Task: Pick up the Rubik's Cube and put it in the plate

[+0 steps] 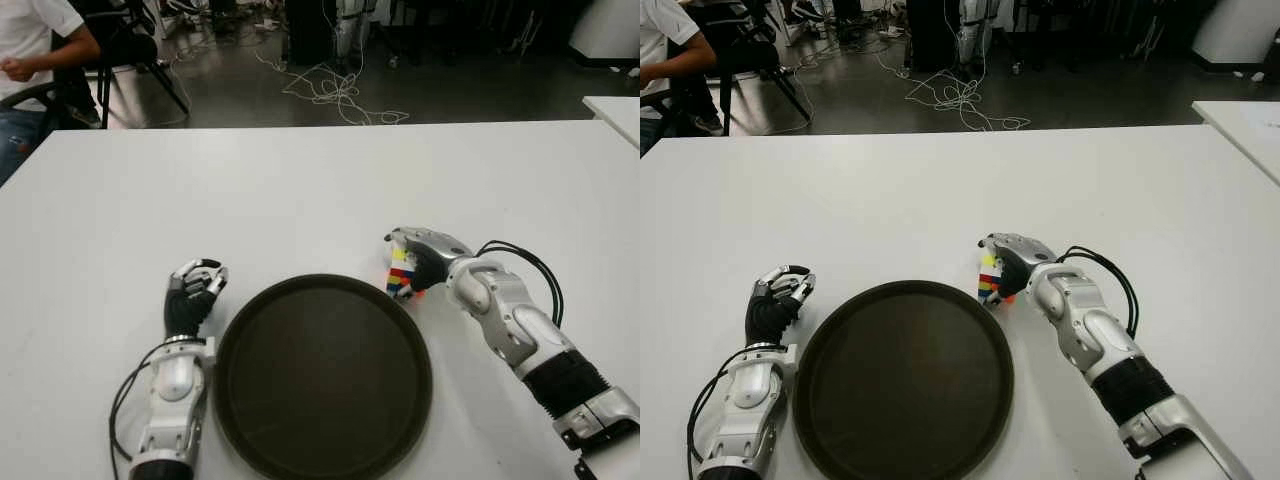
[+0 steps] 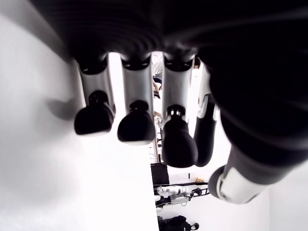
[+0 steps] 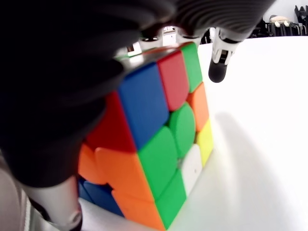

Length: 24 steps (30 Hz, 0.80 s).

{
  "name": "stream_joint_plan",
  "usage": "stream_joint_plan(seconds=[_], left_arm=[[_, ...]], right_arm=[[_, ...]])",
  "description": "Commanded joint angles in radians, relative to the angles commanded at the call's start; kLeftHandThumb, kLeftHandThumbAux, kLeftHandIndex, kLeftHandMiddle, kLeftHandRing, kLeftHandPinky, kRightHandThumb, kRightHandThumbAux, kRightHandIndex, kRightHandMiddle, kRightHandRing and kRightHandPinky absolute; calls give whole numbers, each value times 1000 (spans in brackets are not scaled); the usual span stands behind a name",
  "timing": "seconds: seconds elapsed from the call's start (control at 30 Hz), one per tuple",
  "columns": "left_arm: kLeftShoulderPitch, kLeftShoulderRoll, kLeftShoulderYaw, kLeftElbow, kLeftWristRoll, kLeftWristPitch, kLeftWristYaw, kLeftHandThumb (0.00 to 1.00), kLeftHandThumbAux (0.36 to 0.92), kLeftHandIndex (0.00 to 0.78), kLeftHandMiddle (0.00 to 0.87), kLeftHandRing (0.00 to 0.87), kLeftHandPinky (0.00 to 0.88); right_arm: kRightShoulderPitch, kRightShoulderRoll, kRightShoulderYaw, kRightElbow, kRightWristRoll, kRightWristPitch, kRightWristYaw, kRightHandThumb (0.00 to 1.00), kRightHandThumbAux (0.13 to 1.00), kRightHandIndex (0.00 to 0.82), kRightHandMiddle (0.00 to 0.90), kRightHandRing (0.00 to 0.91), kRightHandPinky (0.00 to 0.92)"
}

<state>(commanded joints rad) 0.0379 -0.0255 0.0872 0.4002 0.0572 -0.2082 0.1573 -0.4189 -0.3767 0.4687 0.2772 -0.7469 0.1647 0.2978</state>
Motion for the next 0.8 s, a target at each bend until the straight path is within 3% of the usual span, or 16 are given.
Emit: stream_joint_plan(seconds=[0.8], left_arm=[[0,-5,2,-5,-5,2,4,701,707,444,819,835,817]], right_arm=[[7,6,1,5,-7,6,-29,0,821,0,0,0,25]])
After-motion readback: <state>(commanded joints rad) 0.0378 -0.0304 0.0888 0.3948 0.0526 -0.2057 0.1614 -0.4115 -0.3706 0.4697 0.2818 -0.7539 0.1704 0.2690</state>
